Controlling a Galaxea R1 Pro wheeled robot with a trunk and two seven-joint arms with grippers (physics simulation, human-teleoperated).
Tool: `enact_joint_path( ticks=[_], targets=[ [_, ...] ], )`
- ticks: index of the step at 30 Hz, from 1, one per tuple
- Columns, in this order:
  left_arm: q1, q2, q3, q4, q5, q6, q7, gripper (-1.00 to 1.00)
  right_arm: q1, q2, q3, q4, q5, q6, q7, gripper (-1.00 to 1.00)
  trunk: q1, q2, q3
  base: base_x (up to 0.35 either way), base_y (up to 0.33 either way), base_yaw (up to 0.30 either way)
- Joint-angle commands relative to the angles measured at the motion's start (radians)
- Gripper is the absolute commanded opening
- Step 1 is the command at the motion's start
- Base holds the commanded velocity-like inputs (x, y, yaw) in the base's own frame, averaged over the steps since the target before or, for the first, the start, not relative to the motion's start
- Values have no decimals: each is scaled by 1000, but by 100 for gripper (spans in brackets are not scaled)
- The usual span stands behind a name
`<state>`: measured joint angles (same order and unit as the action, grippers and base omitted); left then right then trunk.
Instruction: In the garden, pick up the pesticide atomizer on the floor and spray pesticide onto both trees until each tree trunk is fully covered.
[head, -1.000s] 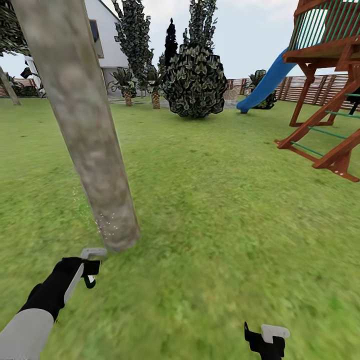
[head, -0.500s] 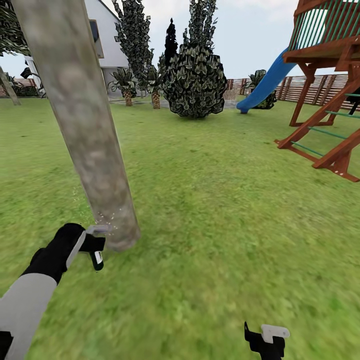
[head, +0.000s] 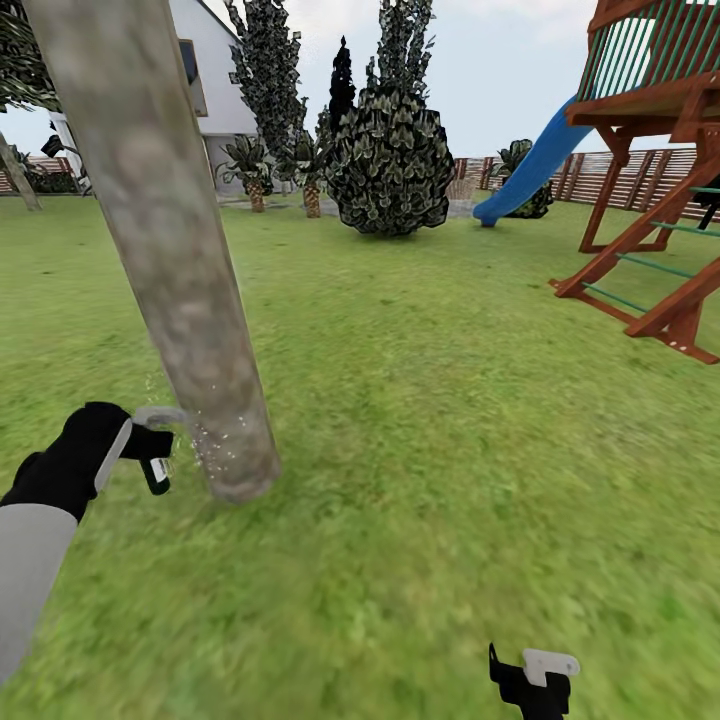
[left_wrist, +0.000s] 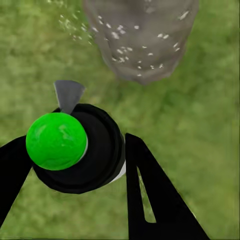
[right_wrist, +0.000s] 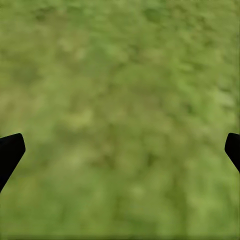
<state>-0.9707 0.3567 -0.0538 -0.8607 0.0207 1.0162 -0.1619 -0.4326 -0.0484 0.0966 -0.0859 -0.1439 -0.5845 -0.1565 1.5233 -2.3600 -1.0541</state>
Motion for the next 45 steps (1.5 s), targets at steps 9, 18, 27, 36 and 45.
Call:
enact_joint_path(
  ticks=[9,18,27,36,45],
  targets=[
    [12,1,-120,-114,17,6,-1,-100,0,-1,0,0,0,0,0,100,0,0,0,3,0,177],
    [62,1,-123,-143,24,9,-1,-100,0,-1,0,0,0,0,0,100,0,0,0,184,-159,26],
    [127,4,-120,-143,99,8,-1,-100,0,1,0,0,0,0,0,100,0,0,0,5,-272,245],
    [127,2,-118,-144,97,7,2,-100,0,1,0,0,0,0,0,100,0,0,0,95,-274,97],
    [129,4,-118,-143,97,7,5,-100,0,1,0,0,0,0,0,100,0,0,0,107,-274,25]
  ],
)
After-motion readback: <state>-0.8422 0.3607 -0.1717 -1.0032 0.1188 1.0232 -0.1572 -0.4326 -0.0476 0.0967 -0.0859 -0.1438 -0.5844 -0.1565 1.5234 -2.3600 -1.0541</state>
